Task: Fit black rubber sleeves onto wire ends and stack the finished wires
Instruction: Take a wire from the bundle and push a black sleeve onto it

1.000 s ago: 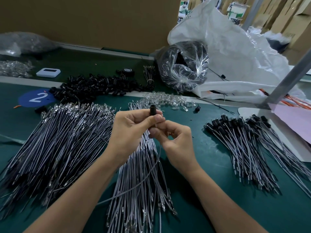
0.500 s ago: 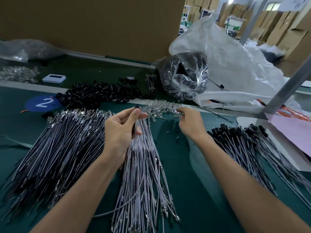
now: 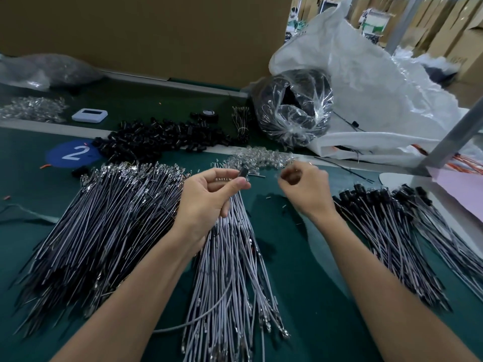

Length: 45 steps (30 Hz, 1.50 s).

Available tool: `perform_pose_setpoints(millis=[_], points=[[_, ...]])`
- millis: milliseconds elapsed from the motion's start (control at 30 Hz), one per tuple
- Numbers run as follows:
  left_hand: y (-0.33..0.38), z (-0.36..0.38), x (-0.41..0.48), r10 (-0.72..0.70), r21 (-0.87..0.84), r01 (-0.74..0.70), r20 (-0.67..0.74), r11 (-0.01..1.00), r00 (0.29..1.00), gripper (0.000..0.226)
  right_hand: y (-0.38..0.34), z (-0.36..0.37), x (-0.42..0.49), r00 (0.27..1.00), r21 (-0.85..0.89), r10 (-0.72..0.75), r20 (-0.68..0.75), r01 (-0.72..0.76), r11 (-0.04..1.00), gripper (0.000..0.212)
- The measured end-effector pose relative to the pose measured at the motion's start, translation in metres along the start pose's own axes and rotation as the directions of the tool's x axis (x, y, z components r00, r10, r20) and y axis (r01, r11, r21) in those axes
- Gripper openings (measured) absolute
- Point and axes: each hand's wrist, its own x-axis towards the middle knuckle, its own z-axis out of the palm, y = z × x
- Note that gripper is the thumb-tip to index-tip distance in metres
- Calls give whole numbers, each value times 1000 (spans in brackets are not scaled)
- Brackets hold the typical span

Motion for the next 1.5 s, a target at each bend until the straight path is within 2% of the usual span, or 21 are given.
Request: perform_pose_setpoints(millis=[100, 200, 267, 600, 767, 1033, 1200, 1500], points=[[-2, 2, 0, -45, 62, 43, 34, 997, 998, 36, -8, -11, -28, 999, 241, 8, 47, -19, 970, 15], [-5, 3, -1, -46, 136, 36, 68, 990, 997, 23, -19, -20, -39, 996, 444, -28, 89, -14, 896, 19], [-7, 4, -2, -20, 153, 7, 84, 988, 996, 17, -25, -23, -41, 992, 504, -63, 108, 0, 864, 19], [-11, 7, -2, 62, 198, -90, 144, 976, 988, 19, -28, -22, -45, 974, 465, -151, 170, 56, 884, 13], [-14, 8, -2, 85, 170, -108, 139, 979, 987, 21, -27, -24, -45, 970, 449, -144, 194, 42, 893, 21], [-10, 6, -5, 107, 169, -148, 233, 974, 967, 21, -21, -24, -45, 953, 566, -141, 269, -38, 824, 15], [-11, 7, -7, 118, 129, -160, 282, 979, 952, 26, -18, -28, -44, 945, 612, -188, 268, -17, 790, 26], [-13, 6, -8, 157, 125, -202, 303, 971, 940, 25, -21, -25, -48, 945, 669, -199, 260, -28, 742, 30]])
